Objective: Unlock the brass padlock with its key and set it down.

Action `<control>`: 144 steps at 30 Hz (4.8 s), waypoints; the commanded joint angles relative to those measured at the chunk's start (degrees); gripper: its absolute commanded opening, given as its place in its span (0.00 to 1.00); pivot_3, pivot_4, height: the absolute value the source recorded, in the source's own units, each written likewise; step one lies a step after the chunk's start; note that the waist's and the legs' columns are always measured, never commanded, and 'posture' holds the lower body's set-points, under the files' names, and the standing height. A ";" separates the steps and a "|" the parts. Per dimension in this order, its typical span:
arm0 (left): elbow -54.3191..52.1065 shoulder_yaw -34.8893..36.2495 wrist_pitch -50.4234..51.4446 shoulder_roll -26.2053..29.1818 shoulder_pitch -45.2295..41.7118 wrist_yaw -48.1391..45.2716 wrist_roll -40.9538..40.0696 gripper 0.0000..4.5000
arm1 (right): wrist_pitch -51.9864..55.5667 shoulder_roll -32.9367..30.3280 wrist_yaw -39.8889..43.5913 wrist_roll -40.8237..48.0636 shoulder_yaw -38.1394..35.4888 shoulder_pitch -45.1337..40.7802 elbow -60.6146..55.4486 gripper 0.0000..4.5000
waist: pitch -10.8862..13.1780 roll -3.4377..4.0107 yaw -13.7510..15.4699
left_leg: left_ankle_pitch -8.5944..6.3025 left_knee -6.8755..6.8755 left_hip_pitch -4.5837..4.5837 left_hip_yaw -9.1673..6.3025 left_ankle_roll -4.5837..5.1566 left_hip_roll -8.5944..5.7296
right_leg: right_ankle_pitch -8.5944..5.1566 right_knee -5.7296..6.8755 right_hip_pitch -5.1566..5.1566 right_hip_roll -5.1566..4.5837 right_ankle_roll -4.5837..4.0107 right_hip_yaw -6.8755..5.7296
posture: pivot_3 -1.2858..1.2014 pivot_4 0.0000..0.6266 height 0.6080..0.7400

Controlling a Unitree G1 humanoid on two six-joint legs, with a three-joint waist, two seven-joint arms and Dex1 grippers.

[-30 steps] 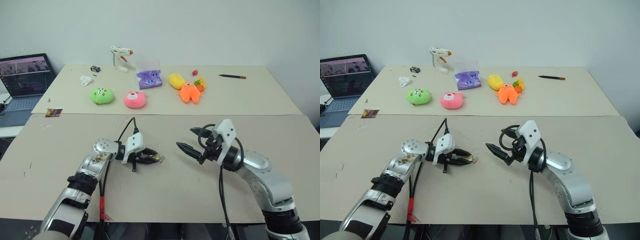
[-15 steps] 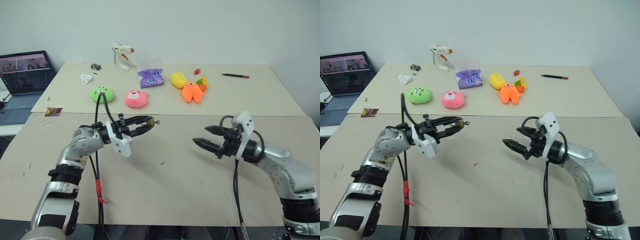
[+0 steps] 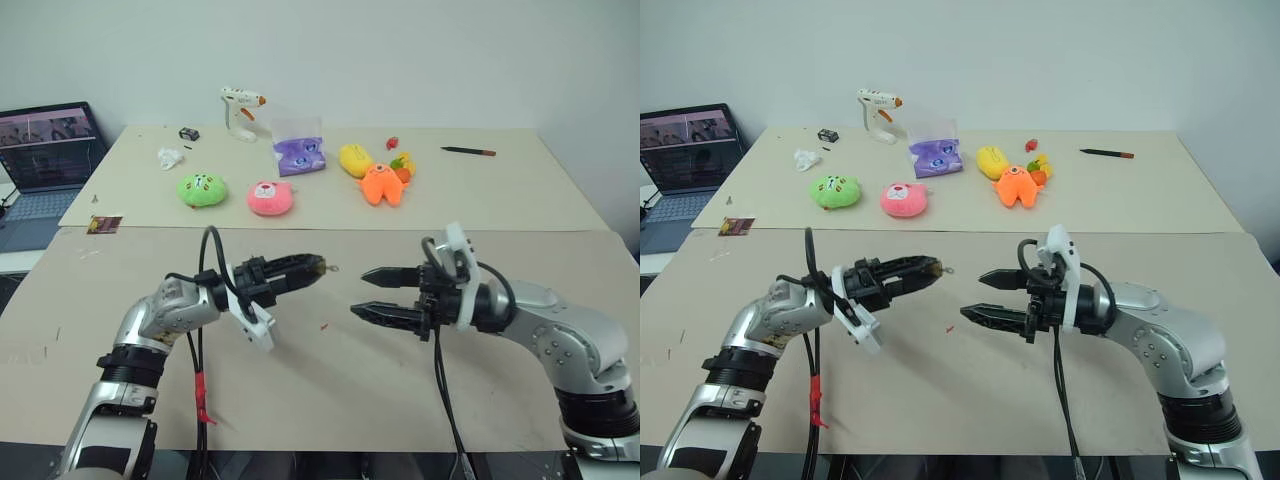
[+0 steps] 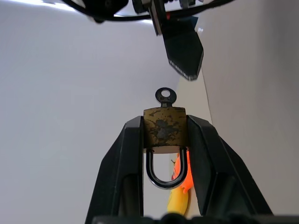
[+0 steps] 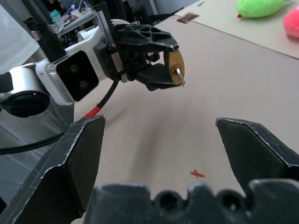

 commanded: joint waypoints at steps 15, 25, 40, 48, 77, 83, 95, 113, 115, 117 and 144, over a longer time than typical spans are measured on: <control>-6.79 -4.77 5.44 1.23 1.98 2.93 -2.68 0.18 | -3.84 2.59 -3.05 -3.21 -0.02 -2.04 -1.07 0.50 | 0.00 0.00 -0.12 | 0.00 0.00 0.02 0.00 -0.01 0.00 | 0.00 0.01 0.00 0.03 0.00 -0.01 | 0.52 0.24 1.00; -5.09 -5.57 5.61 2.29 1.29 4.42 -2.10 0.18 | -4.55 1.42 -2.39 -2.70 -1.34 -0.38 -1.04 0.50 | 0.00 0.00 -0.12 | 0.00 0.00 0.02 0.00 -0.01 0.00 | 0.00 0.01 -0.01 0.04 0.00 -0.03 | 0.52 0.24 1.00; -2.14 -7.07 3.55 2.59 0.51 7.97 0.94 0.18 | -4.41 0.69 -2.43 -2.45 -2.35 -0.38 -1.12 0.00 | 0.00 0.00 -0.12 | 0.01 0.00 0.02 0.01 -0.01 0.00 | 0.00 0.01 0.00 0.04 0.00 -0.03 | 0.52 0.24 1.00; -0.72 -8.01 3.50 2.86 -1.25 8.57 1.07 0.18 | -4.16 0.90 -2.46 -2.20 -1.86 -0.32 -1.40 0.00 | 0.00 0.00 -0.12 | 0.01 0.00 0.02 0.00 -0.01 -0.01 | 0.00 0.02 0.00 0.04 0.00 -0.04 | 0.52 0.24 1.00; -8.73 -3.73 3.87 1.41 -4.22 26.38 20.51 0.18 | 17.79 8.31 -32.06 37.11 -11.73 -5.94 6.95 0.00 | -0.01 0.01 -0.03 | 0.01 -0.01 0.02 0.02 0.00 -0.02 | 0.00 0.06 0.00 0.02 0.00 0.01 | 0.52 0.24 1.00; -5.48 -6.16 6.49 1.46 -4.35 22.62 13.16 0.18 | 10.97 1.30 -20.03 22.98 -6.04 -4.88 -3.36 0.00 | -0.01 0.02 -0.07 | 0.00 -0.01 0.00 0.03 0.01 -0.02 | 0.00 0.10 -0.05 0.02 0.00 -0.02 | 0.52 0.24 1.00; -2.34 -10.47 10.22 2.85 -2.98 12.20 -1.97 0.18 | 7.19 -4.65 -8.95 19.16 -5.91 -2.63 -6.93 0.64 | -0.01 0.01 -0.13 | -0.01 0.01 0.00 0.04 0.03 0.00 | 0.00 0.06 -0.02 0.02 0.00 -0.01 | 0.52 0.24 1.00; -3.47 -11.58 10.86 2.29 -1.19 8.20 -5.68 0.18 | -2.07 -2.50 -8.91 3.14 -2.37 -4.87 -0.50 0.64 | -0.01 0.01 -0.13 | -0.01 0.02 0.00 0.04 0.02 -0.01 | 0.01 0.04 -0.02 0.02 0.01 0.00 | 0.52 0.24 1.00; -3.63 -11.58 10.84 2.15 -1.08 7.85 -5.76 0.18 | -3.01 -2.23 -8.23 1.45 -1.53 -4.98 0.15 0.64 | -0.01 0.01 -0.15 | -0.01 0.02 0.00 0.04 0.02 -0.01 | 0.01 0.03 -0.02 0.02 0.01 0.00 | 0.52 0.24 1.00; -3.65 -11.51 10.84 2.04 -1.04 7.55 -5.75 0.18 | -3.49 -1.55 -7.76 0.58 -0.79 -5.29 0.55 0.64 | -0.01 0.01 -0.14 | -0.01 0.02 0.00 0.04 0.02 -0.01 | 0.01 0.04 -0.03 0.02 0.01 0.00 | 0.52 0.24 1.00; -2.77 -10.93 10.65 1.40 -1.73 7.68 -4.69 0.18 | -0.33 3.98 -7.65 0.29 1.15 -6.93 -0.18 0.11 | -0.01 0.01 -0.17 | 0.00 0.02 0.00 0.04 0.01 -0.02 | 0.01 0.05 -0.04 0.03 0.01 -0.01 | 0.52 0.24 1.00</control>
